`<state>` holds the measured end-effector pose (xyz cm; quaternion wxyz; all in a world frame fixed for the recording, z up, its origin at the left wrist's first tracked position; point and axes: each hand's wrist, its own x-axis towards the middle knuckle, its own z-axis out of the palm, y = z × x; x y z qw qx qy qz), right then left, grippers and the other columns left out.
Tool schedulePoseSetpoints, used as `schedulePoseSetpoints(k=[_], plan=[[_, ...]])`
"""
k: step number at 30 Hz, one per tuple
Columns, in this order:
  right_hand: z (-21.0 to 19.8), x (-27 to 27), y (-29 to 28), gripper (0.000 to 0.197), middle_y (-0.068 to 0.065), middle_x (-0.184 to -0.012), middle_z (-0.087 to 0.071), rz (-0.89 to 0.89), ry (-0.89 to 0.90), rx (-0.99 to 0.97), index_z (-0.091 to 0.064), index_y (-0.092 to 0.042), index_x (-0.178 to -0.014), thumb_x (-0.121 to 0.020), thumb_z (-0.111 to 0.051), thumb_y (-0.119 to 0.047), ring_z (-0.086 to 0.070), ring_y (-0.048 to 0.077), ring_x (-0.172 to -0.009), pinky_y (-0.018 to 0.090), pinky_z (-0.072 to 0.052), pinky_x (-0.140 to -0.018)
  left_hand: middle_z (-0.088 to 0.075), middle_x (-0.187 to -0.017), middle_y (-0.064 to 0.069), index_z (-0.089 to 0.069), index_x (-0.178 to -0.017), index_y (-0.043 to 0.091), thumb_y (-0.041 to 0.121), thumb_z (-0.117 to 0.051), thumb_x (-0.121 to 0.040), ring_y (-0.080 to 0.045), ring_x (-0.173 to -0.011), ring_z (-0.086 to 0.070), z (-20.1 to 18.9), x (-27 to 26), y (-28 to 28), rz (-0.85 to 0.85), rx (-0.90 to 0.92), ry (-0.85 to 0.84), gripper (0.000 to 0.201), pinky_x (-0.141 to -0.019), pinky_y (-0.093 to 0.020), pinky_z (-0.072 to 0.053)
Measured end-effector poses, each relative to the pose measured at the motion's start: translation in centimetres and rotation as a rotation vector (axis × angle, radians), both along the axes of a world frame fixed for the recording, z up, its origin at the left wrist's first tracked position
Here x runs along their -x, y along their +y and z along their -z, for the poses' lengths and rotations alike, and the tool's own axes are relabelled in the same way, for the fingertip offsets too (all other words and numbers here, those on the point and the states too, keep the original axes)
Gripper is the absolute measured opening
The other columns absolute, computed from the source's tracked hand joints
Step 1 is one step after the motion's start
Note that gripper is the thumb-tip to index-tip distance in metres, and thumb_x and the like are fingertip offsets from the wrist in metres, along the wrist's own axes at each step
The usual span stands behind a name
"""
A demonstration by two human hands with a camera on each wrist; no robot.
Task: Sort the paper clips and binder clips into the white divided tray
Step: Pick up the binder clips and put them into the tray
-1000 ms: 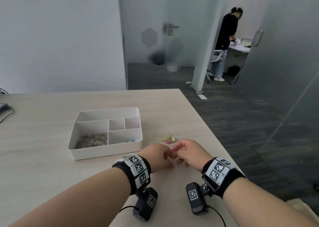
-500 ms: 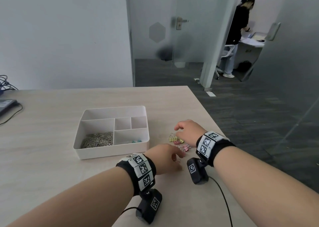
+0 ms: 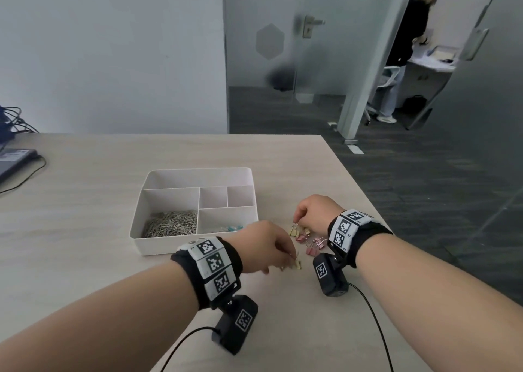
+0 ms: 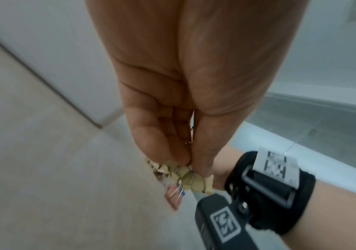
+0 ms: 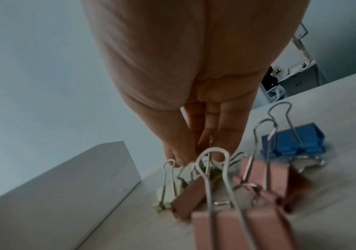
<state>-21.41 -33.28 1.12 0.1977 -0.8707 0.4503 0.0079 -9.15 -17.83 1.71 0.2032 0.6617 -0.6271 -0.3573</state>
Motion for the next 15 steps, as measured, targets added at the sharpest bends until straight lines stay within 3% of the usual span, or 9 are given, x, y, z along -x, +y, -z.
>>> schedulePoseSetpoints(k=[2, 7, 11, 13, 15], plan=[[0.2, 0.2, -0.3, 0.029, -0.008, -0.093, -0.074, 0.025, -0.045, -0.016, -0.071, -0.031, -0.074, -0.086, -0.062, -0.007, -0.068, 0.013, -0.090, 0.025, -0.053, -0.081, -0.075, -0.079, 0.002, -0.077, -0.090, 0.017, 0.015, -0.072, -0.086, -0.005, -0.062, -0.066, -0.9, -1.3, 0.2, -0.041, 0.037, 0.090, 0.007, -0.060, -0.023, -0.059], [-0.6, 0.2, -0.8, 0.028, -0.010, -0.088, -0.070, 0.018, -0.127, -0.052, -0.073, -0.030, -0.080, -0.085, -0.065, -0.004, -0.063, 0.006, -0.068, 0.024, -0.049, -0.067, -0.075, -0.076, 0.001, -0.077, -0.086, 0.017, 0.017, -0.077, -0.085, -0.006, -0.069, -0.068, -3.5, -5.2, -0.2, -0.232, 0.188, 0.212, 0.001, -0.063, -0.025, -0.060], [-1.0, -0.4, -1.1, 0.020, -0.005, -0.094, -0.073, 0.044, -0.258, -0.082, -0.075, -0.023, -0.090, -0.086, -0.066, -0.005, -0.067, 0.014, -0.087, 0.030, -0.055, -0.077, -0.076, -0.078, -0.002, -0.074, -0.085, 0.014, 0.019, -0.079, -0.084, -0.013, -0.072, -0.071, -5.1, -8.8, -2.2, -0.436, 0.299, 0.210, 0.007, -0.065, -0.032, -0.063], [-1.2, -0.6, -1.0, 0.019, -0.004, -0.092, -0.073, 0.057, -0.333, -0.107, -0.074, -0.022, -0.093, -0.087, -0.066, -0.007, -0.067, 0.013, -0.084, 0.029, -0.054, -0.074, -0.077, -0.082, -0.005, -0.072, -0.087, 0.014, 0.018, -0.077, -0.084, -0.017, -0.075, -0.072, -5.3, -10.5, -3.5, -0.506, 0.313, 0.155, 0.007, -0.066, -0.035, -0.064], [-1.3, -0.8, -0.8, 0.017, -0.001, -0.090, -0.073, 0.084, -0.405, -0.146, -0.073, -0.021, -0.093, -0.088, -0.066, -0.006, -0.067, 0.015, -0.078, 0.035, -0.056, -0.073, -0.077, -0.085, -0.007, -0.071, -0.086, 0.014, 0.014, -0.073, -0.085, -0.020, -0.077, -0.073, -5.3, -11.9, -4.8, -0.552, 0.305, 0.086, 0.003, -0.068, -0.038, -0.064]])
